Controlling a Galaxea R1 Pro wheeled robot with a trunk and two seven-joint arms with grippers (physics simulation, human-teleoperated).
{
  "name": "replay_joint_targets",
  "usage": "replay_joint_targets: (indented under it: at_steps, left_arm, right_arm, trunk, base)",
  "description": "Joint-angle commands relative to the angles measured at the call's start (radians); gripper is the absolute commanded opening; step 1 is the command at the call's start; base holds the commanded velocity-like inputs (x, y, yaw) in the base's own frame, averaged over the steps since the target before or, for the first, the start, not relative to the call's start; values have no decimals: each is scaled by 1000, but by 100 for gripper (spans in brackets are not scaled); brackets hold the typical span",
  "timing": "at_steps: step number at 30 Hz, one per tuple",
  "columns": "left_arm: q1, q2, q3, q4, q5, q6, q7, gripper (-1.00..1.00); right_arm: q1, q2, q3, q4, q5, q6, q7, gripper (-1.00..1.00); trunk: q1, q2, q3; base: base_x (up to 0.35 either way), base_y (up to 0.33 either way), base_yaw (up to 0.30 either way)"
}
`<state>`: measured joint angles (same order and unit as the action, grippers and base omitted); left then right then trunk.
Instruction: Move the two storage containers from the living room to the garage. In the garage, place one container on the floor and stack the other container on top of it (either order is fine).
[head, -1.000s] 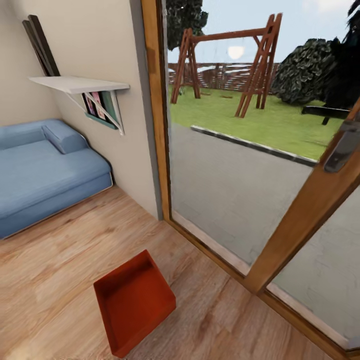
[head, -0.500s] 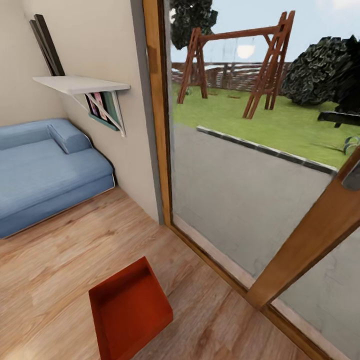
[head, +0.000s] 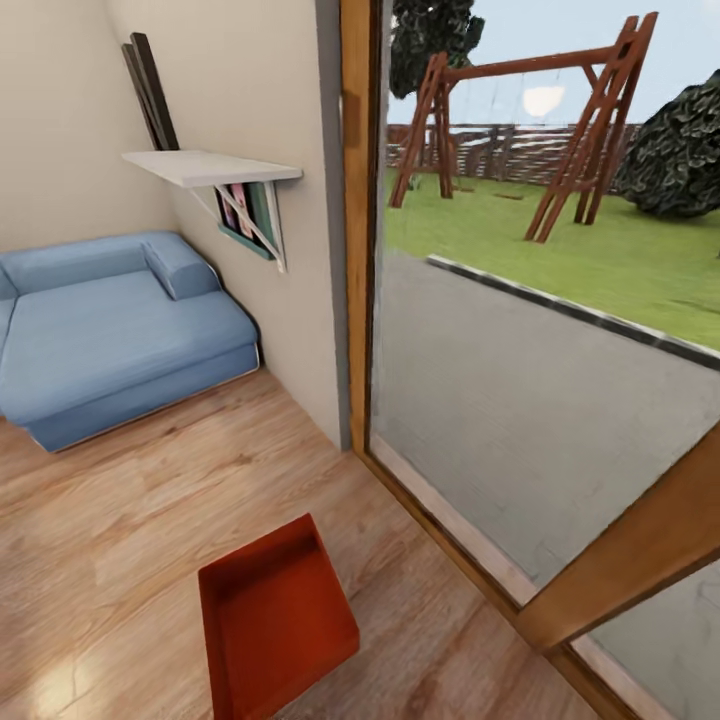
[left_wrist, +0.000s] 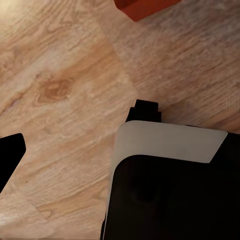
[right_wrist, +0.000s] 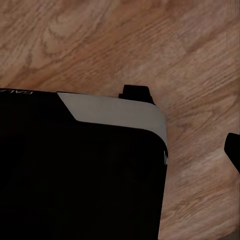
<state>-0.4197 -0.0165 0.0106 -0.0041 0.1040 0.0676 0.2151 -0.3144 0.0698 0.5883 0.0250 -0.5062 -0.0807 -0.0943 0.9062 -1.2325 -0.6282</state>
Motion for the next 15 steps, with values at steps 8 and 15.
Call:
replay_joint_targets:
  at_steps: [8, 15]
  left_arm:
    - [-1, 0, 0, 0, 10, 3, 3, 100]
    - [-1, -2, 0, 0, 10, 3, 3, 100]
  right_arm:
    - [-1, 1, 8, 3, -9, -5, -1, 100]
    - [0, 1, 8, 3, -8, -5, -1, 100]
  trunk:
    - [0, 0, -4]
    - [0, 0, -7]
  base:
    - [0, 0, 269]
    - [0, 0, 269]
